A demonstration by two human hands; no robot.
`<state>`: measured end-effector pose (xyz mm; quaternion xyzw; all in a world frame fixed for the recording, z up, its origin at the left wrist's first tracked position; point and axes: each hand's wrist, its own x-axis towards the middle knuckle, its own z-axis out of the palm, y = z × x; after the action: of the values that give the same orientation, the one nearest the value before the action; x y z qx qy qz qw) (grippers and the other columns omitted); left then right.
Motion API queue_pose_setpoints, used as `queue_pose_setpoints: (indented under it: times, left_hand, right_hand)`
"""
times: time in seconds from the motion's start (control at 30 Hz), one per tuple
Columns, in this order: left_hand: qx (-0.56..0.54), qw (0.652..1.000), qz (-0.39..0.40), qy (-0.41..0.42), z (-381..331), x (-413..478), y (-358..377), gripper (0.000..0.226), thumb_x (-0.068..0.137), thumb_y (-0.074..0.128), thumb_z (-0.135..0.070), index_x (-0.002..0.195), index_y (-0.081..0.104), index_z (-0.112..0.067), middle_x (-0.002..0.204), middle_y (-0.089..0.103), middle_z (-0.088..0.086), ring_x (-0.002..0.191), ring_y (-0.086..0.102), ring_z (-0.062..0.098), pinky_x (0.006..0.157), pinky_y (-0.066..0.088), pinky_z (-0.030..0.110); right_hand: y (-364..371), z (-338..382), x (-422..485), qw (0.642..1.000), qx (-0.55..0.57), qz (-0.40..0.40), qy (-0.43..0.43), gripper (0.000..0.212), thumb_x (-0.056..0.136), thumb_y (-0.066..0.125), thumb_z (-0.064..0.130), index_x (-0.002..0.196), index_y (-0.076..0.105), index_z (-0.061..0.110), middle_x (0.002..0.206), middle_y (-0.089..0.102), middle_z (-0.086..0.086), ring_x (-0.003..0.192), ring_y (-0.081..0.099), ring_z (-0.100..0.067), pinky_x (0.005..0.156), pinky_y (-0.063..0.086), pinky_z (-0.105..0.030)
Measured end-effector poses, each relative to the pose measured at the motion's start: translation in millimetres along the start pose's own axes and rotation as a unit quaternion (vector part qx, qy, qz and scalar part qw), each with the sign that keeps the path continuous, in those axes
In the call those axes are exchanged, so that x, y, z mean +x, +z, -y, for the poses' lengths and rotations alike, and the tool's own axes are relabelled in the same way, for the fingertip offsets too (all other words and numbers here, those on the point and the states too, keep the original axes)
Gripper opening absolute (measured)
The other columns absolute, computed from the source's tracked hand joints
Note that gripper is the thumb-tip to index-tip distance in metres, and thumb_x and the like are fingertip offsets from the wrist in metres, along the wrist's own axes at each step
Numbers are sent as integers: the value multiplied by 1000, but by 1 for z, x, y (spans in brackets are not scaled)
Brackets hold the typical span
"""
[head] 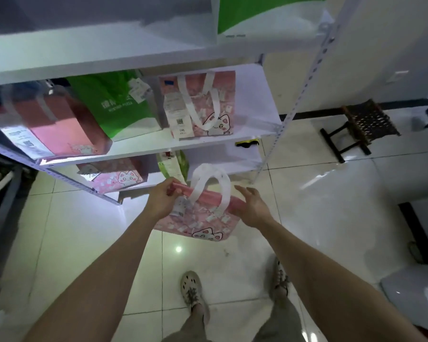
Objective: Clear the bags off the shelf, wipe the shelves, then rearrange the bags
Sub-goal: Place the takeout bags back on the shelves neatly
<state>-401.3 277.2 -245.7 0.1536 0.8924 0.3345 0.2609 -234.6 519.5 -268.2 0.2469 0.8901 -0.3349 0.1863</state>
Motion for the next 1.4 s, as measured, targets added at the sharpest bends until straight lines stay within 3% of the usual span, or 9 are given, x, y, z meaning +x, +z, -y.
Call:
queue_pose_setpoints:
  times: [0.1, 0.17, 0.23, 0.3, 0.57, 0.8, 1.0, 1.13, 1.4]
  left_hand:
    - [-37, 998, -19, -42, -4, 11, 29, 6, 105, 67, -12, 109, 68, -17, 90, 69, 5, 94, 68, 35, 78, 51, 41]
    - [-48, 994, -70, -74, -10, 14, 58, 15, 104, 66, -12, 115, 68, -22, 84, 62, -6, 94, 67, 32, 75, 46, 32]
    - [-67, 987, -116, -89, -18, 19, 91, 36, 102, 66, -9, 136, 63, -23, 101, 69, -3, 104, 69, 30, 85, 51, 28]
    - [-86, 982, -139, -98, -23, 27, 122, 59, 101, 67, -8, 156, 50, -21, 126, 69, 7, 113, 67, 27, 103, 54, 37]
    - [-75, 981, -140, -111, 16, 85, 196, 86, 103, 69, -7, 172, 21, -26, 166, 49, 2, 148, 52, 28, 115, 46, 41]
    - [-64, 985, -121, -106, 88, 149, 220, 70, 103, 69, -9, 164, 39, -24, 157, 57, 6, 144, 56, 28, 117, 49, 47]
    - [-55, 989, -105, -83, 138, 173, 245, 64, 101, 73, -11, 158, 48, -21, 153, 61, 1, 139, 61, 22, 111, 54, 48]
    - [-56, 991, -95, -74, 158, 180, 260, 62, 101, 73, -11, 158, 49, -22, 152, 62, -2, 137, 62, 21, 111, 54, 45]
    - [-80, 989, -95, -85, 162, 162, 254, 59, 102, 70, -10, 156, 50, -22, 150, 62, -5, 134, 64, 18, 110, 55, 43]
  right_hand:
    - [-9, -21, 24, 1000, 16, 3, -26, 29, 103, 64, 32, 129, 74, 26, 129, 73, -3, 114, 68, -24, 92, 55, -33]
    - [-14, -38, 38, 999, 38, -16, -13, 24, 101, 60, 19, 109, 82, 23, 102, 80, -3, 86, 73, -22, 76, 60, -38]
    - [-16, -57, 51, 998, 53, -42, -13, 27, 96, 58, 9, 100, 82, 18, 87, 79, -5, 76, 72, -24, 69, 60, -41]
    - [-14, -77, 65, 996, 58, -65, -27, 25, 92, 57, 7, 96, 80, 16, 79, 76, -4, 71, 71, -24, 64, 59, -41]
    - [21, -123, 149, 986, 55, -145, -54, 27, 95, 52, 1, 100, 78, 6, 106, 74, -12, 87, 69, -34, 73, 57, -37]
    - [52, -117, 251, 967, 122, -221, -43, 28, 105, 52, 10, 83, 68, 5, 79, 62, -14, 71, 57, -28, 60, 29, -29]
    - [80, -103, 328, 961, 140, -234, -33, 30, 108, 45, 10, 118, 71, -2, 107, 71, -24, 96, 67, -31, 71, 38, -28]
    - [96, -99, 346, 979, 100, -175, -44, 54, 97, 51, 1, 151, 49, 5, 141, 61, -17, 131, 57, -34, 105, 48, -41]
    - [123, -131, 304, 974, 65, -217, -9, 80, 98, 70, 27, 162, 25, 8, 159, 38, -17, 115, 67, -41, 95, 56, -51]
